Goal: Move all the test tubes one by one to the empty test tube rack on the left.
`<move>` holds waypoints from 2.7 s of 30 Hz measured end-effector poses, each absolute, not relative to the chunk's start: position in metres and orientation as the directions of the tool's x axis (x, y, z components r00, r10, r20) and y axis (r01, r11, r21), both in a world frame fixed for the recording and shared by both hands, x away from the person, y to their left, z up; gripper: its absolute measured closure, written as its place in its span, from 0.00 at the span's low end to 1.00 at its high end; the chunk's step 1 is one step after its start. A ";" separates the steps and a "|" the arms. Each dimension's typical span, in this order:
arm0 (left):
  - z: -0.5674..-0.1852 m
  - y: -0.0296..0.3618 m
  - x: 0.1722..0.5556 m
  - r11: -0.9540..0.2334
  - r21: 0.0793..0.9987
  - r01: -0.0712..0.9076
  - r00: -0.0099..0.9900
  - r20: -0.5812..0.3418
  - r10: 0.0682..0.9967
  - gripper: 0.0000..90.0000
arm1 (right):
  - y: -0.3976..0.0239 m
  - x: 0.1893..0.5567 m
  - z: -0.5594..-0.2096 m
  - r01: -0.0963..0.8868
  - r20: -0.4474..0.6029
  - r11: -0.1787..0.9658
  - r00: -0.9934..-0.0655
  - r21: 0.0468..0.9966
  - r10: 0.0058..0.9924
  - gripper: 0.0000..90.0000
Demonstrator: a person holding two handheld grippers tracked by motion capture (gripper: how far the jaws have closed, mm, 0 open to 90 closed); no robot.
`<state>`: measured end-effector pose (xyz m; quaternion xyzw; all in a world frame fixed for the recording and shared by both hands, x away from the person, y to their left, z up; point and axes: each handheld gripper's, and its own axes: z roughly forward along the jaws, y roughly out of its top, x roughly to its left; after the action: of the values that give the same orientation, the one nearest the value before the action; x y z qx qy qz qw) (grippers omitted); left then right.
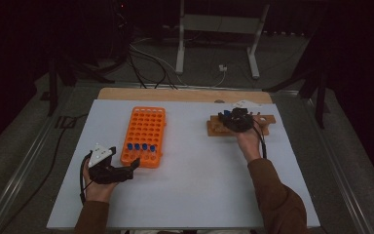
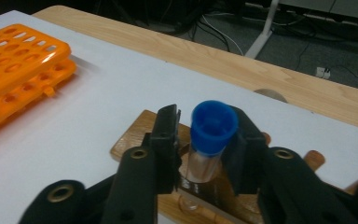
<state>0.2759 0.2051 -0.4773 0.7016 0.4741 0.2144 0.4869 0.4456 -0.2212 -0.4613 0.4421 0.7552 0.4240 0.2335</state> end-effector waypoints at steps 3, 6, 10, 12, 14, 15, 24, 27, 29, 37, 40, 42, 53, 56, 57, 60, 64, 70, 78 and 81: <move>-0.478 0.205 0.276 -0.077 0.885 0.458 0.459 -0.161 0.874 0.01 | -0.219 0.444 -0.462 0.464 0.022 0.252 -0.508 0.849 0.861 0.82; -0.478 0.204 0.276 -0.079 0.884 0.461 0.459 -0.161 0.874 0.01 | -0.219 0.442 -0.464 0.463 0.031 0.236 -0.498 0.854 0.866 0.82; -0.478 0.203 0.276 -0.082 0.883 0.462 0.462 -0.160 0.872 0.01 | -0.218 0.441 -0.464 0.461 0.029 0.227 -0.485 0.858 0.874 0.84; -0.479 0.202 0.276 -0.083 0.881 0.465 0.463 -0.162 0.872 0.01 | -0.218 0.441 -0.464 0.461 0.020 0.234 -0.482 0.856 0.876 0.84; -0.479 0.202 0.277 -0.088 0.880 0.467 0.465 -0.159 0.871 0.01 | -0.218 0.441 -0.463 0.465 0.018 0.237 -0.481 0.853 0.877 0.85; -0.479 0.202 0.277 -0.089 0.880 0.467 0.466 -0.159 0.870 0.01 | -0.218 0.442 -0.463 0.465 0.020 0.236 -0.481 0.853 0.877 0.85; -0.479 0.202 0.277 -0.088 0.880 0.467 0.467 -0.161 0.869 0.01 | -0.224 0.437 -0.450 0.442 0.052 0.187 -0.475 0.877 0.879 0.85; -0.479 0.202 0.277 -0.090 0.880 0.466 0.468 -0.159 0.869 0.01 | -0.228 0.434 -0.441 0.426 0.052 0.177 -0.475 0.887 0.879 0.85; -0.479 0.203 0.277 -0.084 0.881 0.466 0.467 -0.164 0.869 0.01 | -0.231 0.431 -0.435 0.414 0.056 0.168 -0.477 0.895 0.877 0.85; -0.478 0.202 0.277 -0.083 0.883 0.462 0.471 -0.165 0.867 0.01 | -0.239 0.424 -0.412 0.370 0.053 0.152 -0.489 0.916 0.871 0.85; -0.478 0.202 0.277 -0.083 0.883 0.462 0.470 -0.164 0.867 0.01 | -0.240 0.421 -0.407 0.361 0.049 0.154 -0.495 0.920 0.867 0.85; -0.478 0.202 0.277 -0.083 0.883 0.461 0.469 -0.163 0.868 0.01 | -0.240 0.420 -0.403 0.357 0.051 0.152 -0.500 0.922 0.864 0.85; -0.477 0.203 0.276 -0.081 0.886 0.457 0.470 -0.163 0.868 0.01 | -0.240 0.412 -0.396 0.362 0.066 0.153 -0.527 0.919 0.847 0.85; -0.476 0.203 0.276 -0.078 0.889 0.452 0.470 -0.163 0.867 0.01 | -0.240 0.410 -0.396 0.370 0.073 0.156 -0.536 0.916 0.841 0.85; -0.475 0.203 0.276 -0.077 0.889 0.451 0.469 -0.163 0.868 0.01 | -0.240 0.410 -0.396 0.374 0.079 0.154 -0.539 0.914 0.838 0.85; -0.474 0.205 0.275 -0.067 0.893 0.445 0.465 -0.166 0.870 0.01 | -0.238 0.408 -0.396 0.389 0.085 0.164 -0.549 0.907 0.832 0.85; -0.469 0.207 0.274 -0.036 0.900 0.434 0.458 -0.186 0.869 0.01 | -0.235 0.405 -0.396 0.399 0.094 0.175 -0.571 0.900 0.816 0.85; -0.457 0.202 0.274 -0.034 0.910 0.413 0.461 -0.177 0.870 0.02 | -0.229 0.399 -0.396 0.420 0.114 0.193 -0.604 0.887 0.789 0.85; -0.439 0.171 0.271 -0.073 0.938 0.340 0.511 -0.119 0.851 0.05 | -0.212 0.391 -0.392 0.411 0.094 0.245 -0.650 0.878 0.754 0.85; -0.433 0.154 0.274 -0.095 0.943 0.319 0.540 -0.098 0.836 0.05 | -0.205 0.388 -0.390 0.409 0.101 0.250 -0.667 0.878 0.739 0.85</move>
<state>0.2736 0.1536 -0.4331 0.6988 0.4133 0.2435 0.5306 0.3883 -0.2053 -0.3905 0.3717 0.7722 0.4869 0.1690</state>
